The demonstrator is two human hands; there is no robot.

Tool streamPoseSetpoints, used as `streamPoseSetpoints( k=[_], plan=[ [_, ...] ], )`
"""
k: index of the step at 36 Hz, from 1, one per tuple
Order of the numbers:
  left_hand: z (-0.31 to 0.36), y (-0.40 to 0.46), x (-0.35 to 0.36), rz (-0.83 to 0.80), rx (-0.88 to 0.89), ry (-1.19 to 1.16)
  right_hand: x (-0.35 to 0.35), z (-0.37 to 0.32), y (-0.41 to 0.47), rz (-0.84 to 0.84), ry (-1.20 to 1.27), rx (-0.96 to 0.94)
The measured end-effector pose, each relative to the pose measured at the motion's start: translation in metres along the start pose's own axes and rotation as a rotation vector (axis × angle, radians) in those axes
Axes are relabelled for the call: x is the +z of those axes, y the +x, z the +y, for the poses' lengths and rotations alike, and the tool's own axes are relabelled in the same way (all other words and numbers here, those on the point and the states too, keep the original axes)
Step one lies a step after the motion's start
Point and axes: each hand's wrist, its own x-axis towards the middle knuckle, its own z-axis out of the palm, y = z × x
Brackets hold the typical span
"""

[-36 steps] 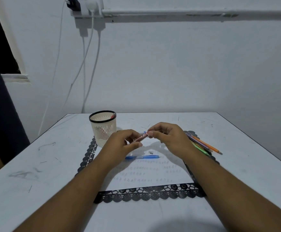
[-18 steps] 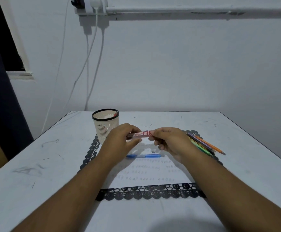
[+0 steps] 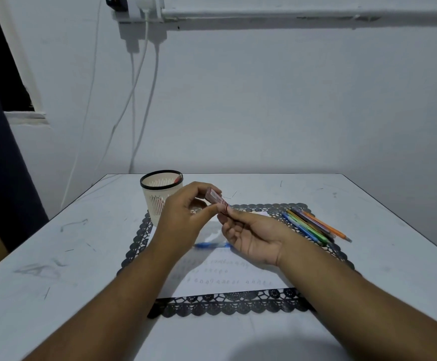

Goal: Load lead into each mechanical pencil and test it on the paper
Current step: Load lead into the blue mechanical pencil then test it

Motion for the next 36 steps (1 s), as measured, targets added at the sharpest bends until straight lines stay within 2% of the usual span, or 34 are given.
streamPoseSetpoints(
  k=[9,16,22,26,31,36],
  plan=[
    [0.002,0.004,-0.004,0.007,0.093,0.108,0.001,-0.001,-0.003,0.029,0.008,-0.008],
    [-0.004,0.003,-0.007,0.027,-0.03,-0.004,-0.001,0.0,-0.007,0.046,-0.005,-0.021],
    [-0.008,0.006,-0.01,0.017,-0.151,-0.003,0.002,-0.006,-0.009,0.137,-0.075,-0.202],
    [-0.009,0.003,-0.007,-0.022,-0.175,0.128,-0.001,-0.007,-0.013,0.206,-0.215,-0.368],
    [-0.013,0.002,-0.004,-0.075,-0.178,0.285,0.002,-0.01,-0.016,0.365,-0.666,-0.648],
    [-0.016,0.002,-0.001,-0.096,-0.167,0.31,0.006,-0.01,-0.022,0.32,-0.826,-0.749]
  ],
)
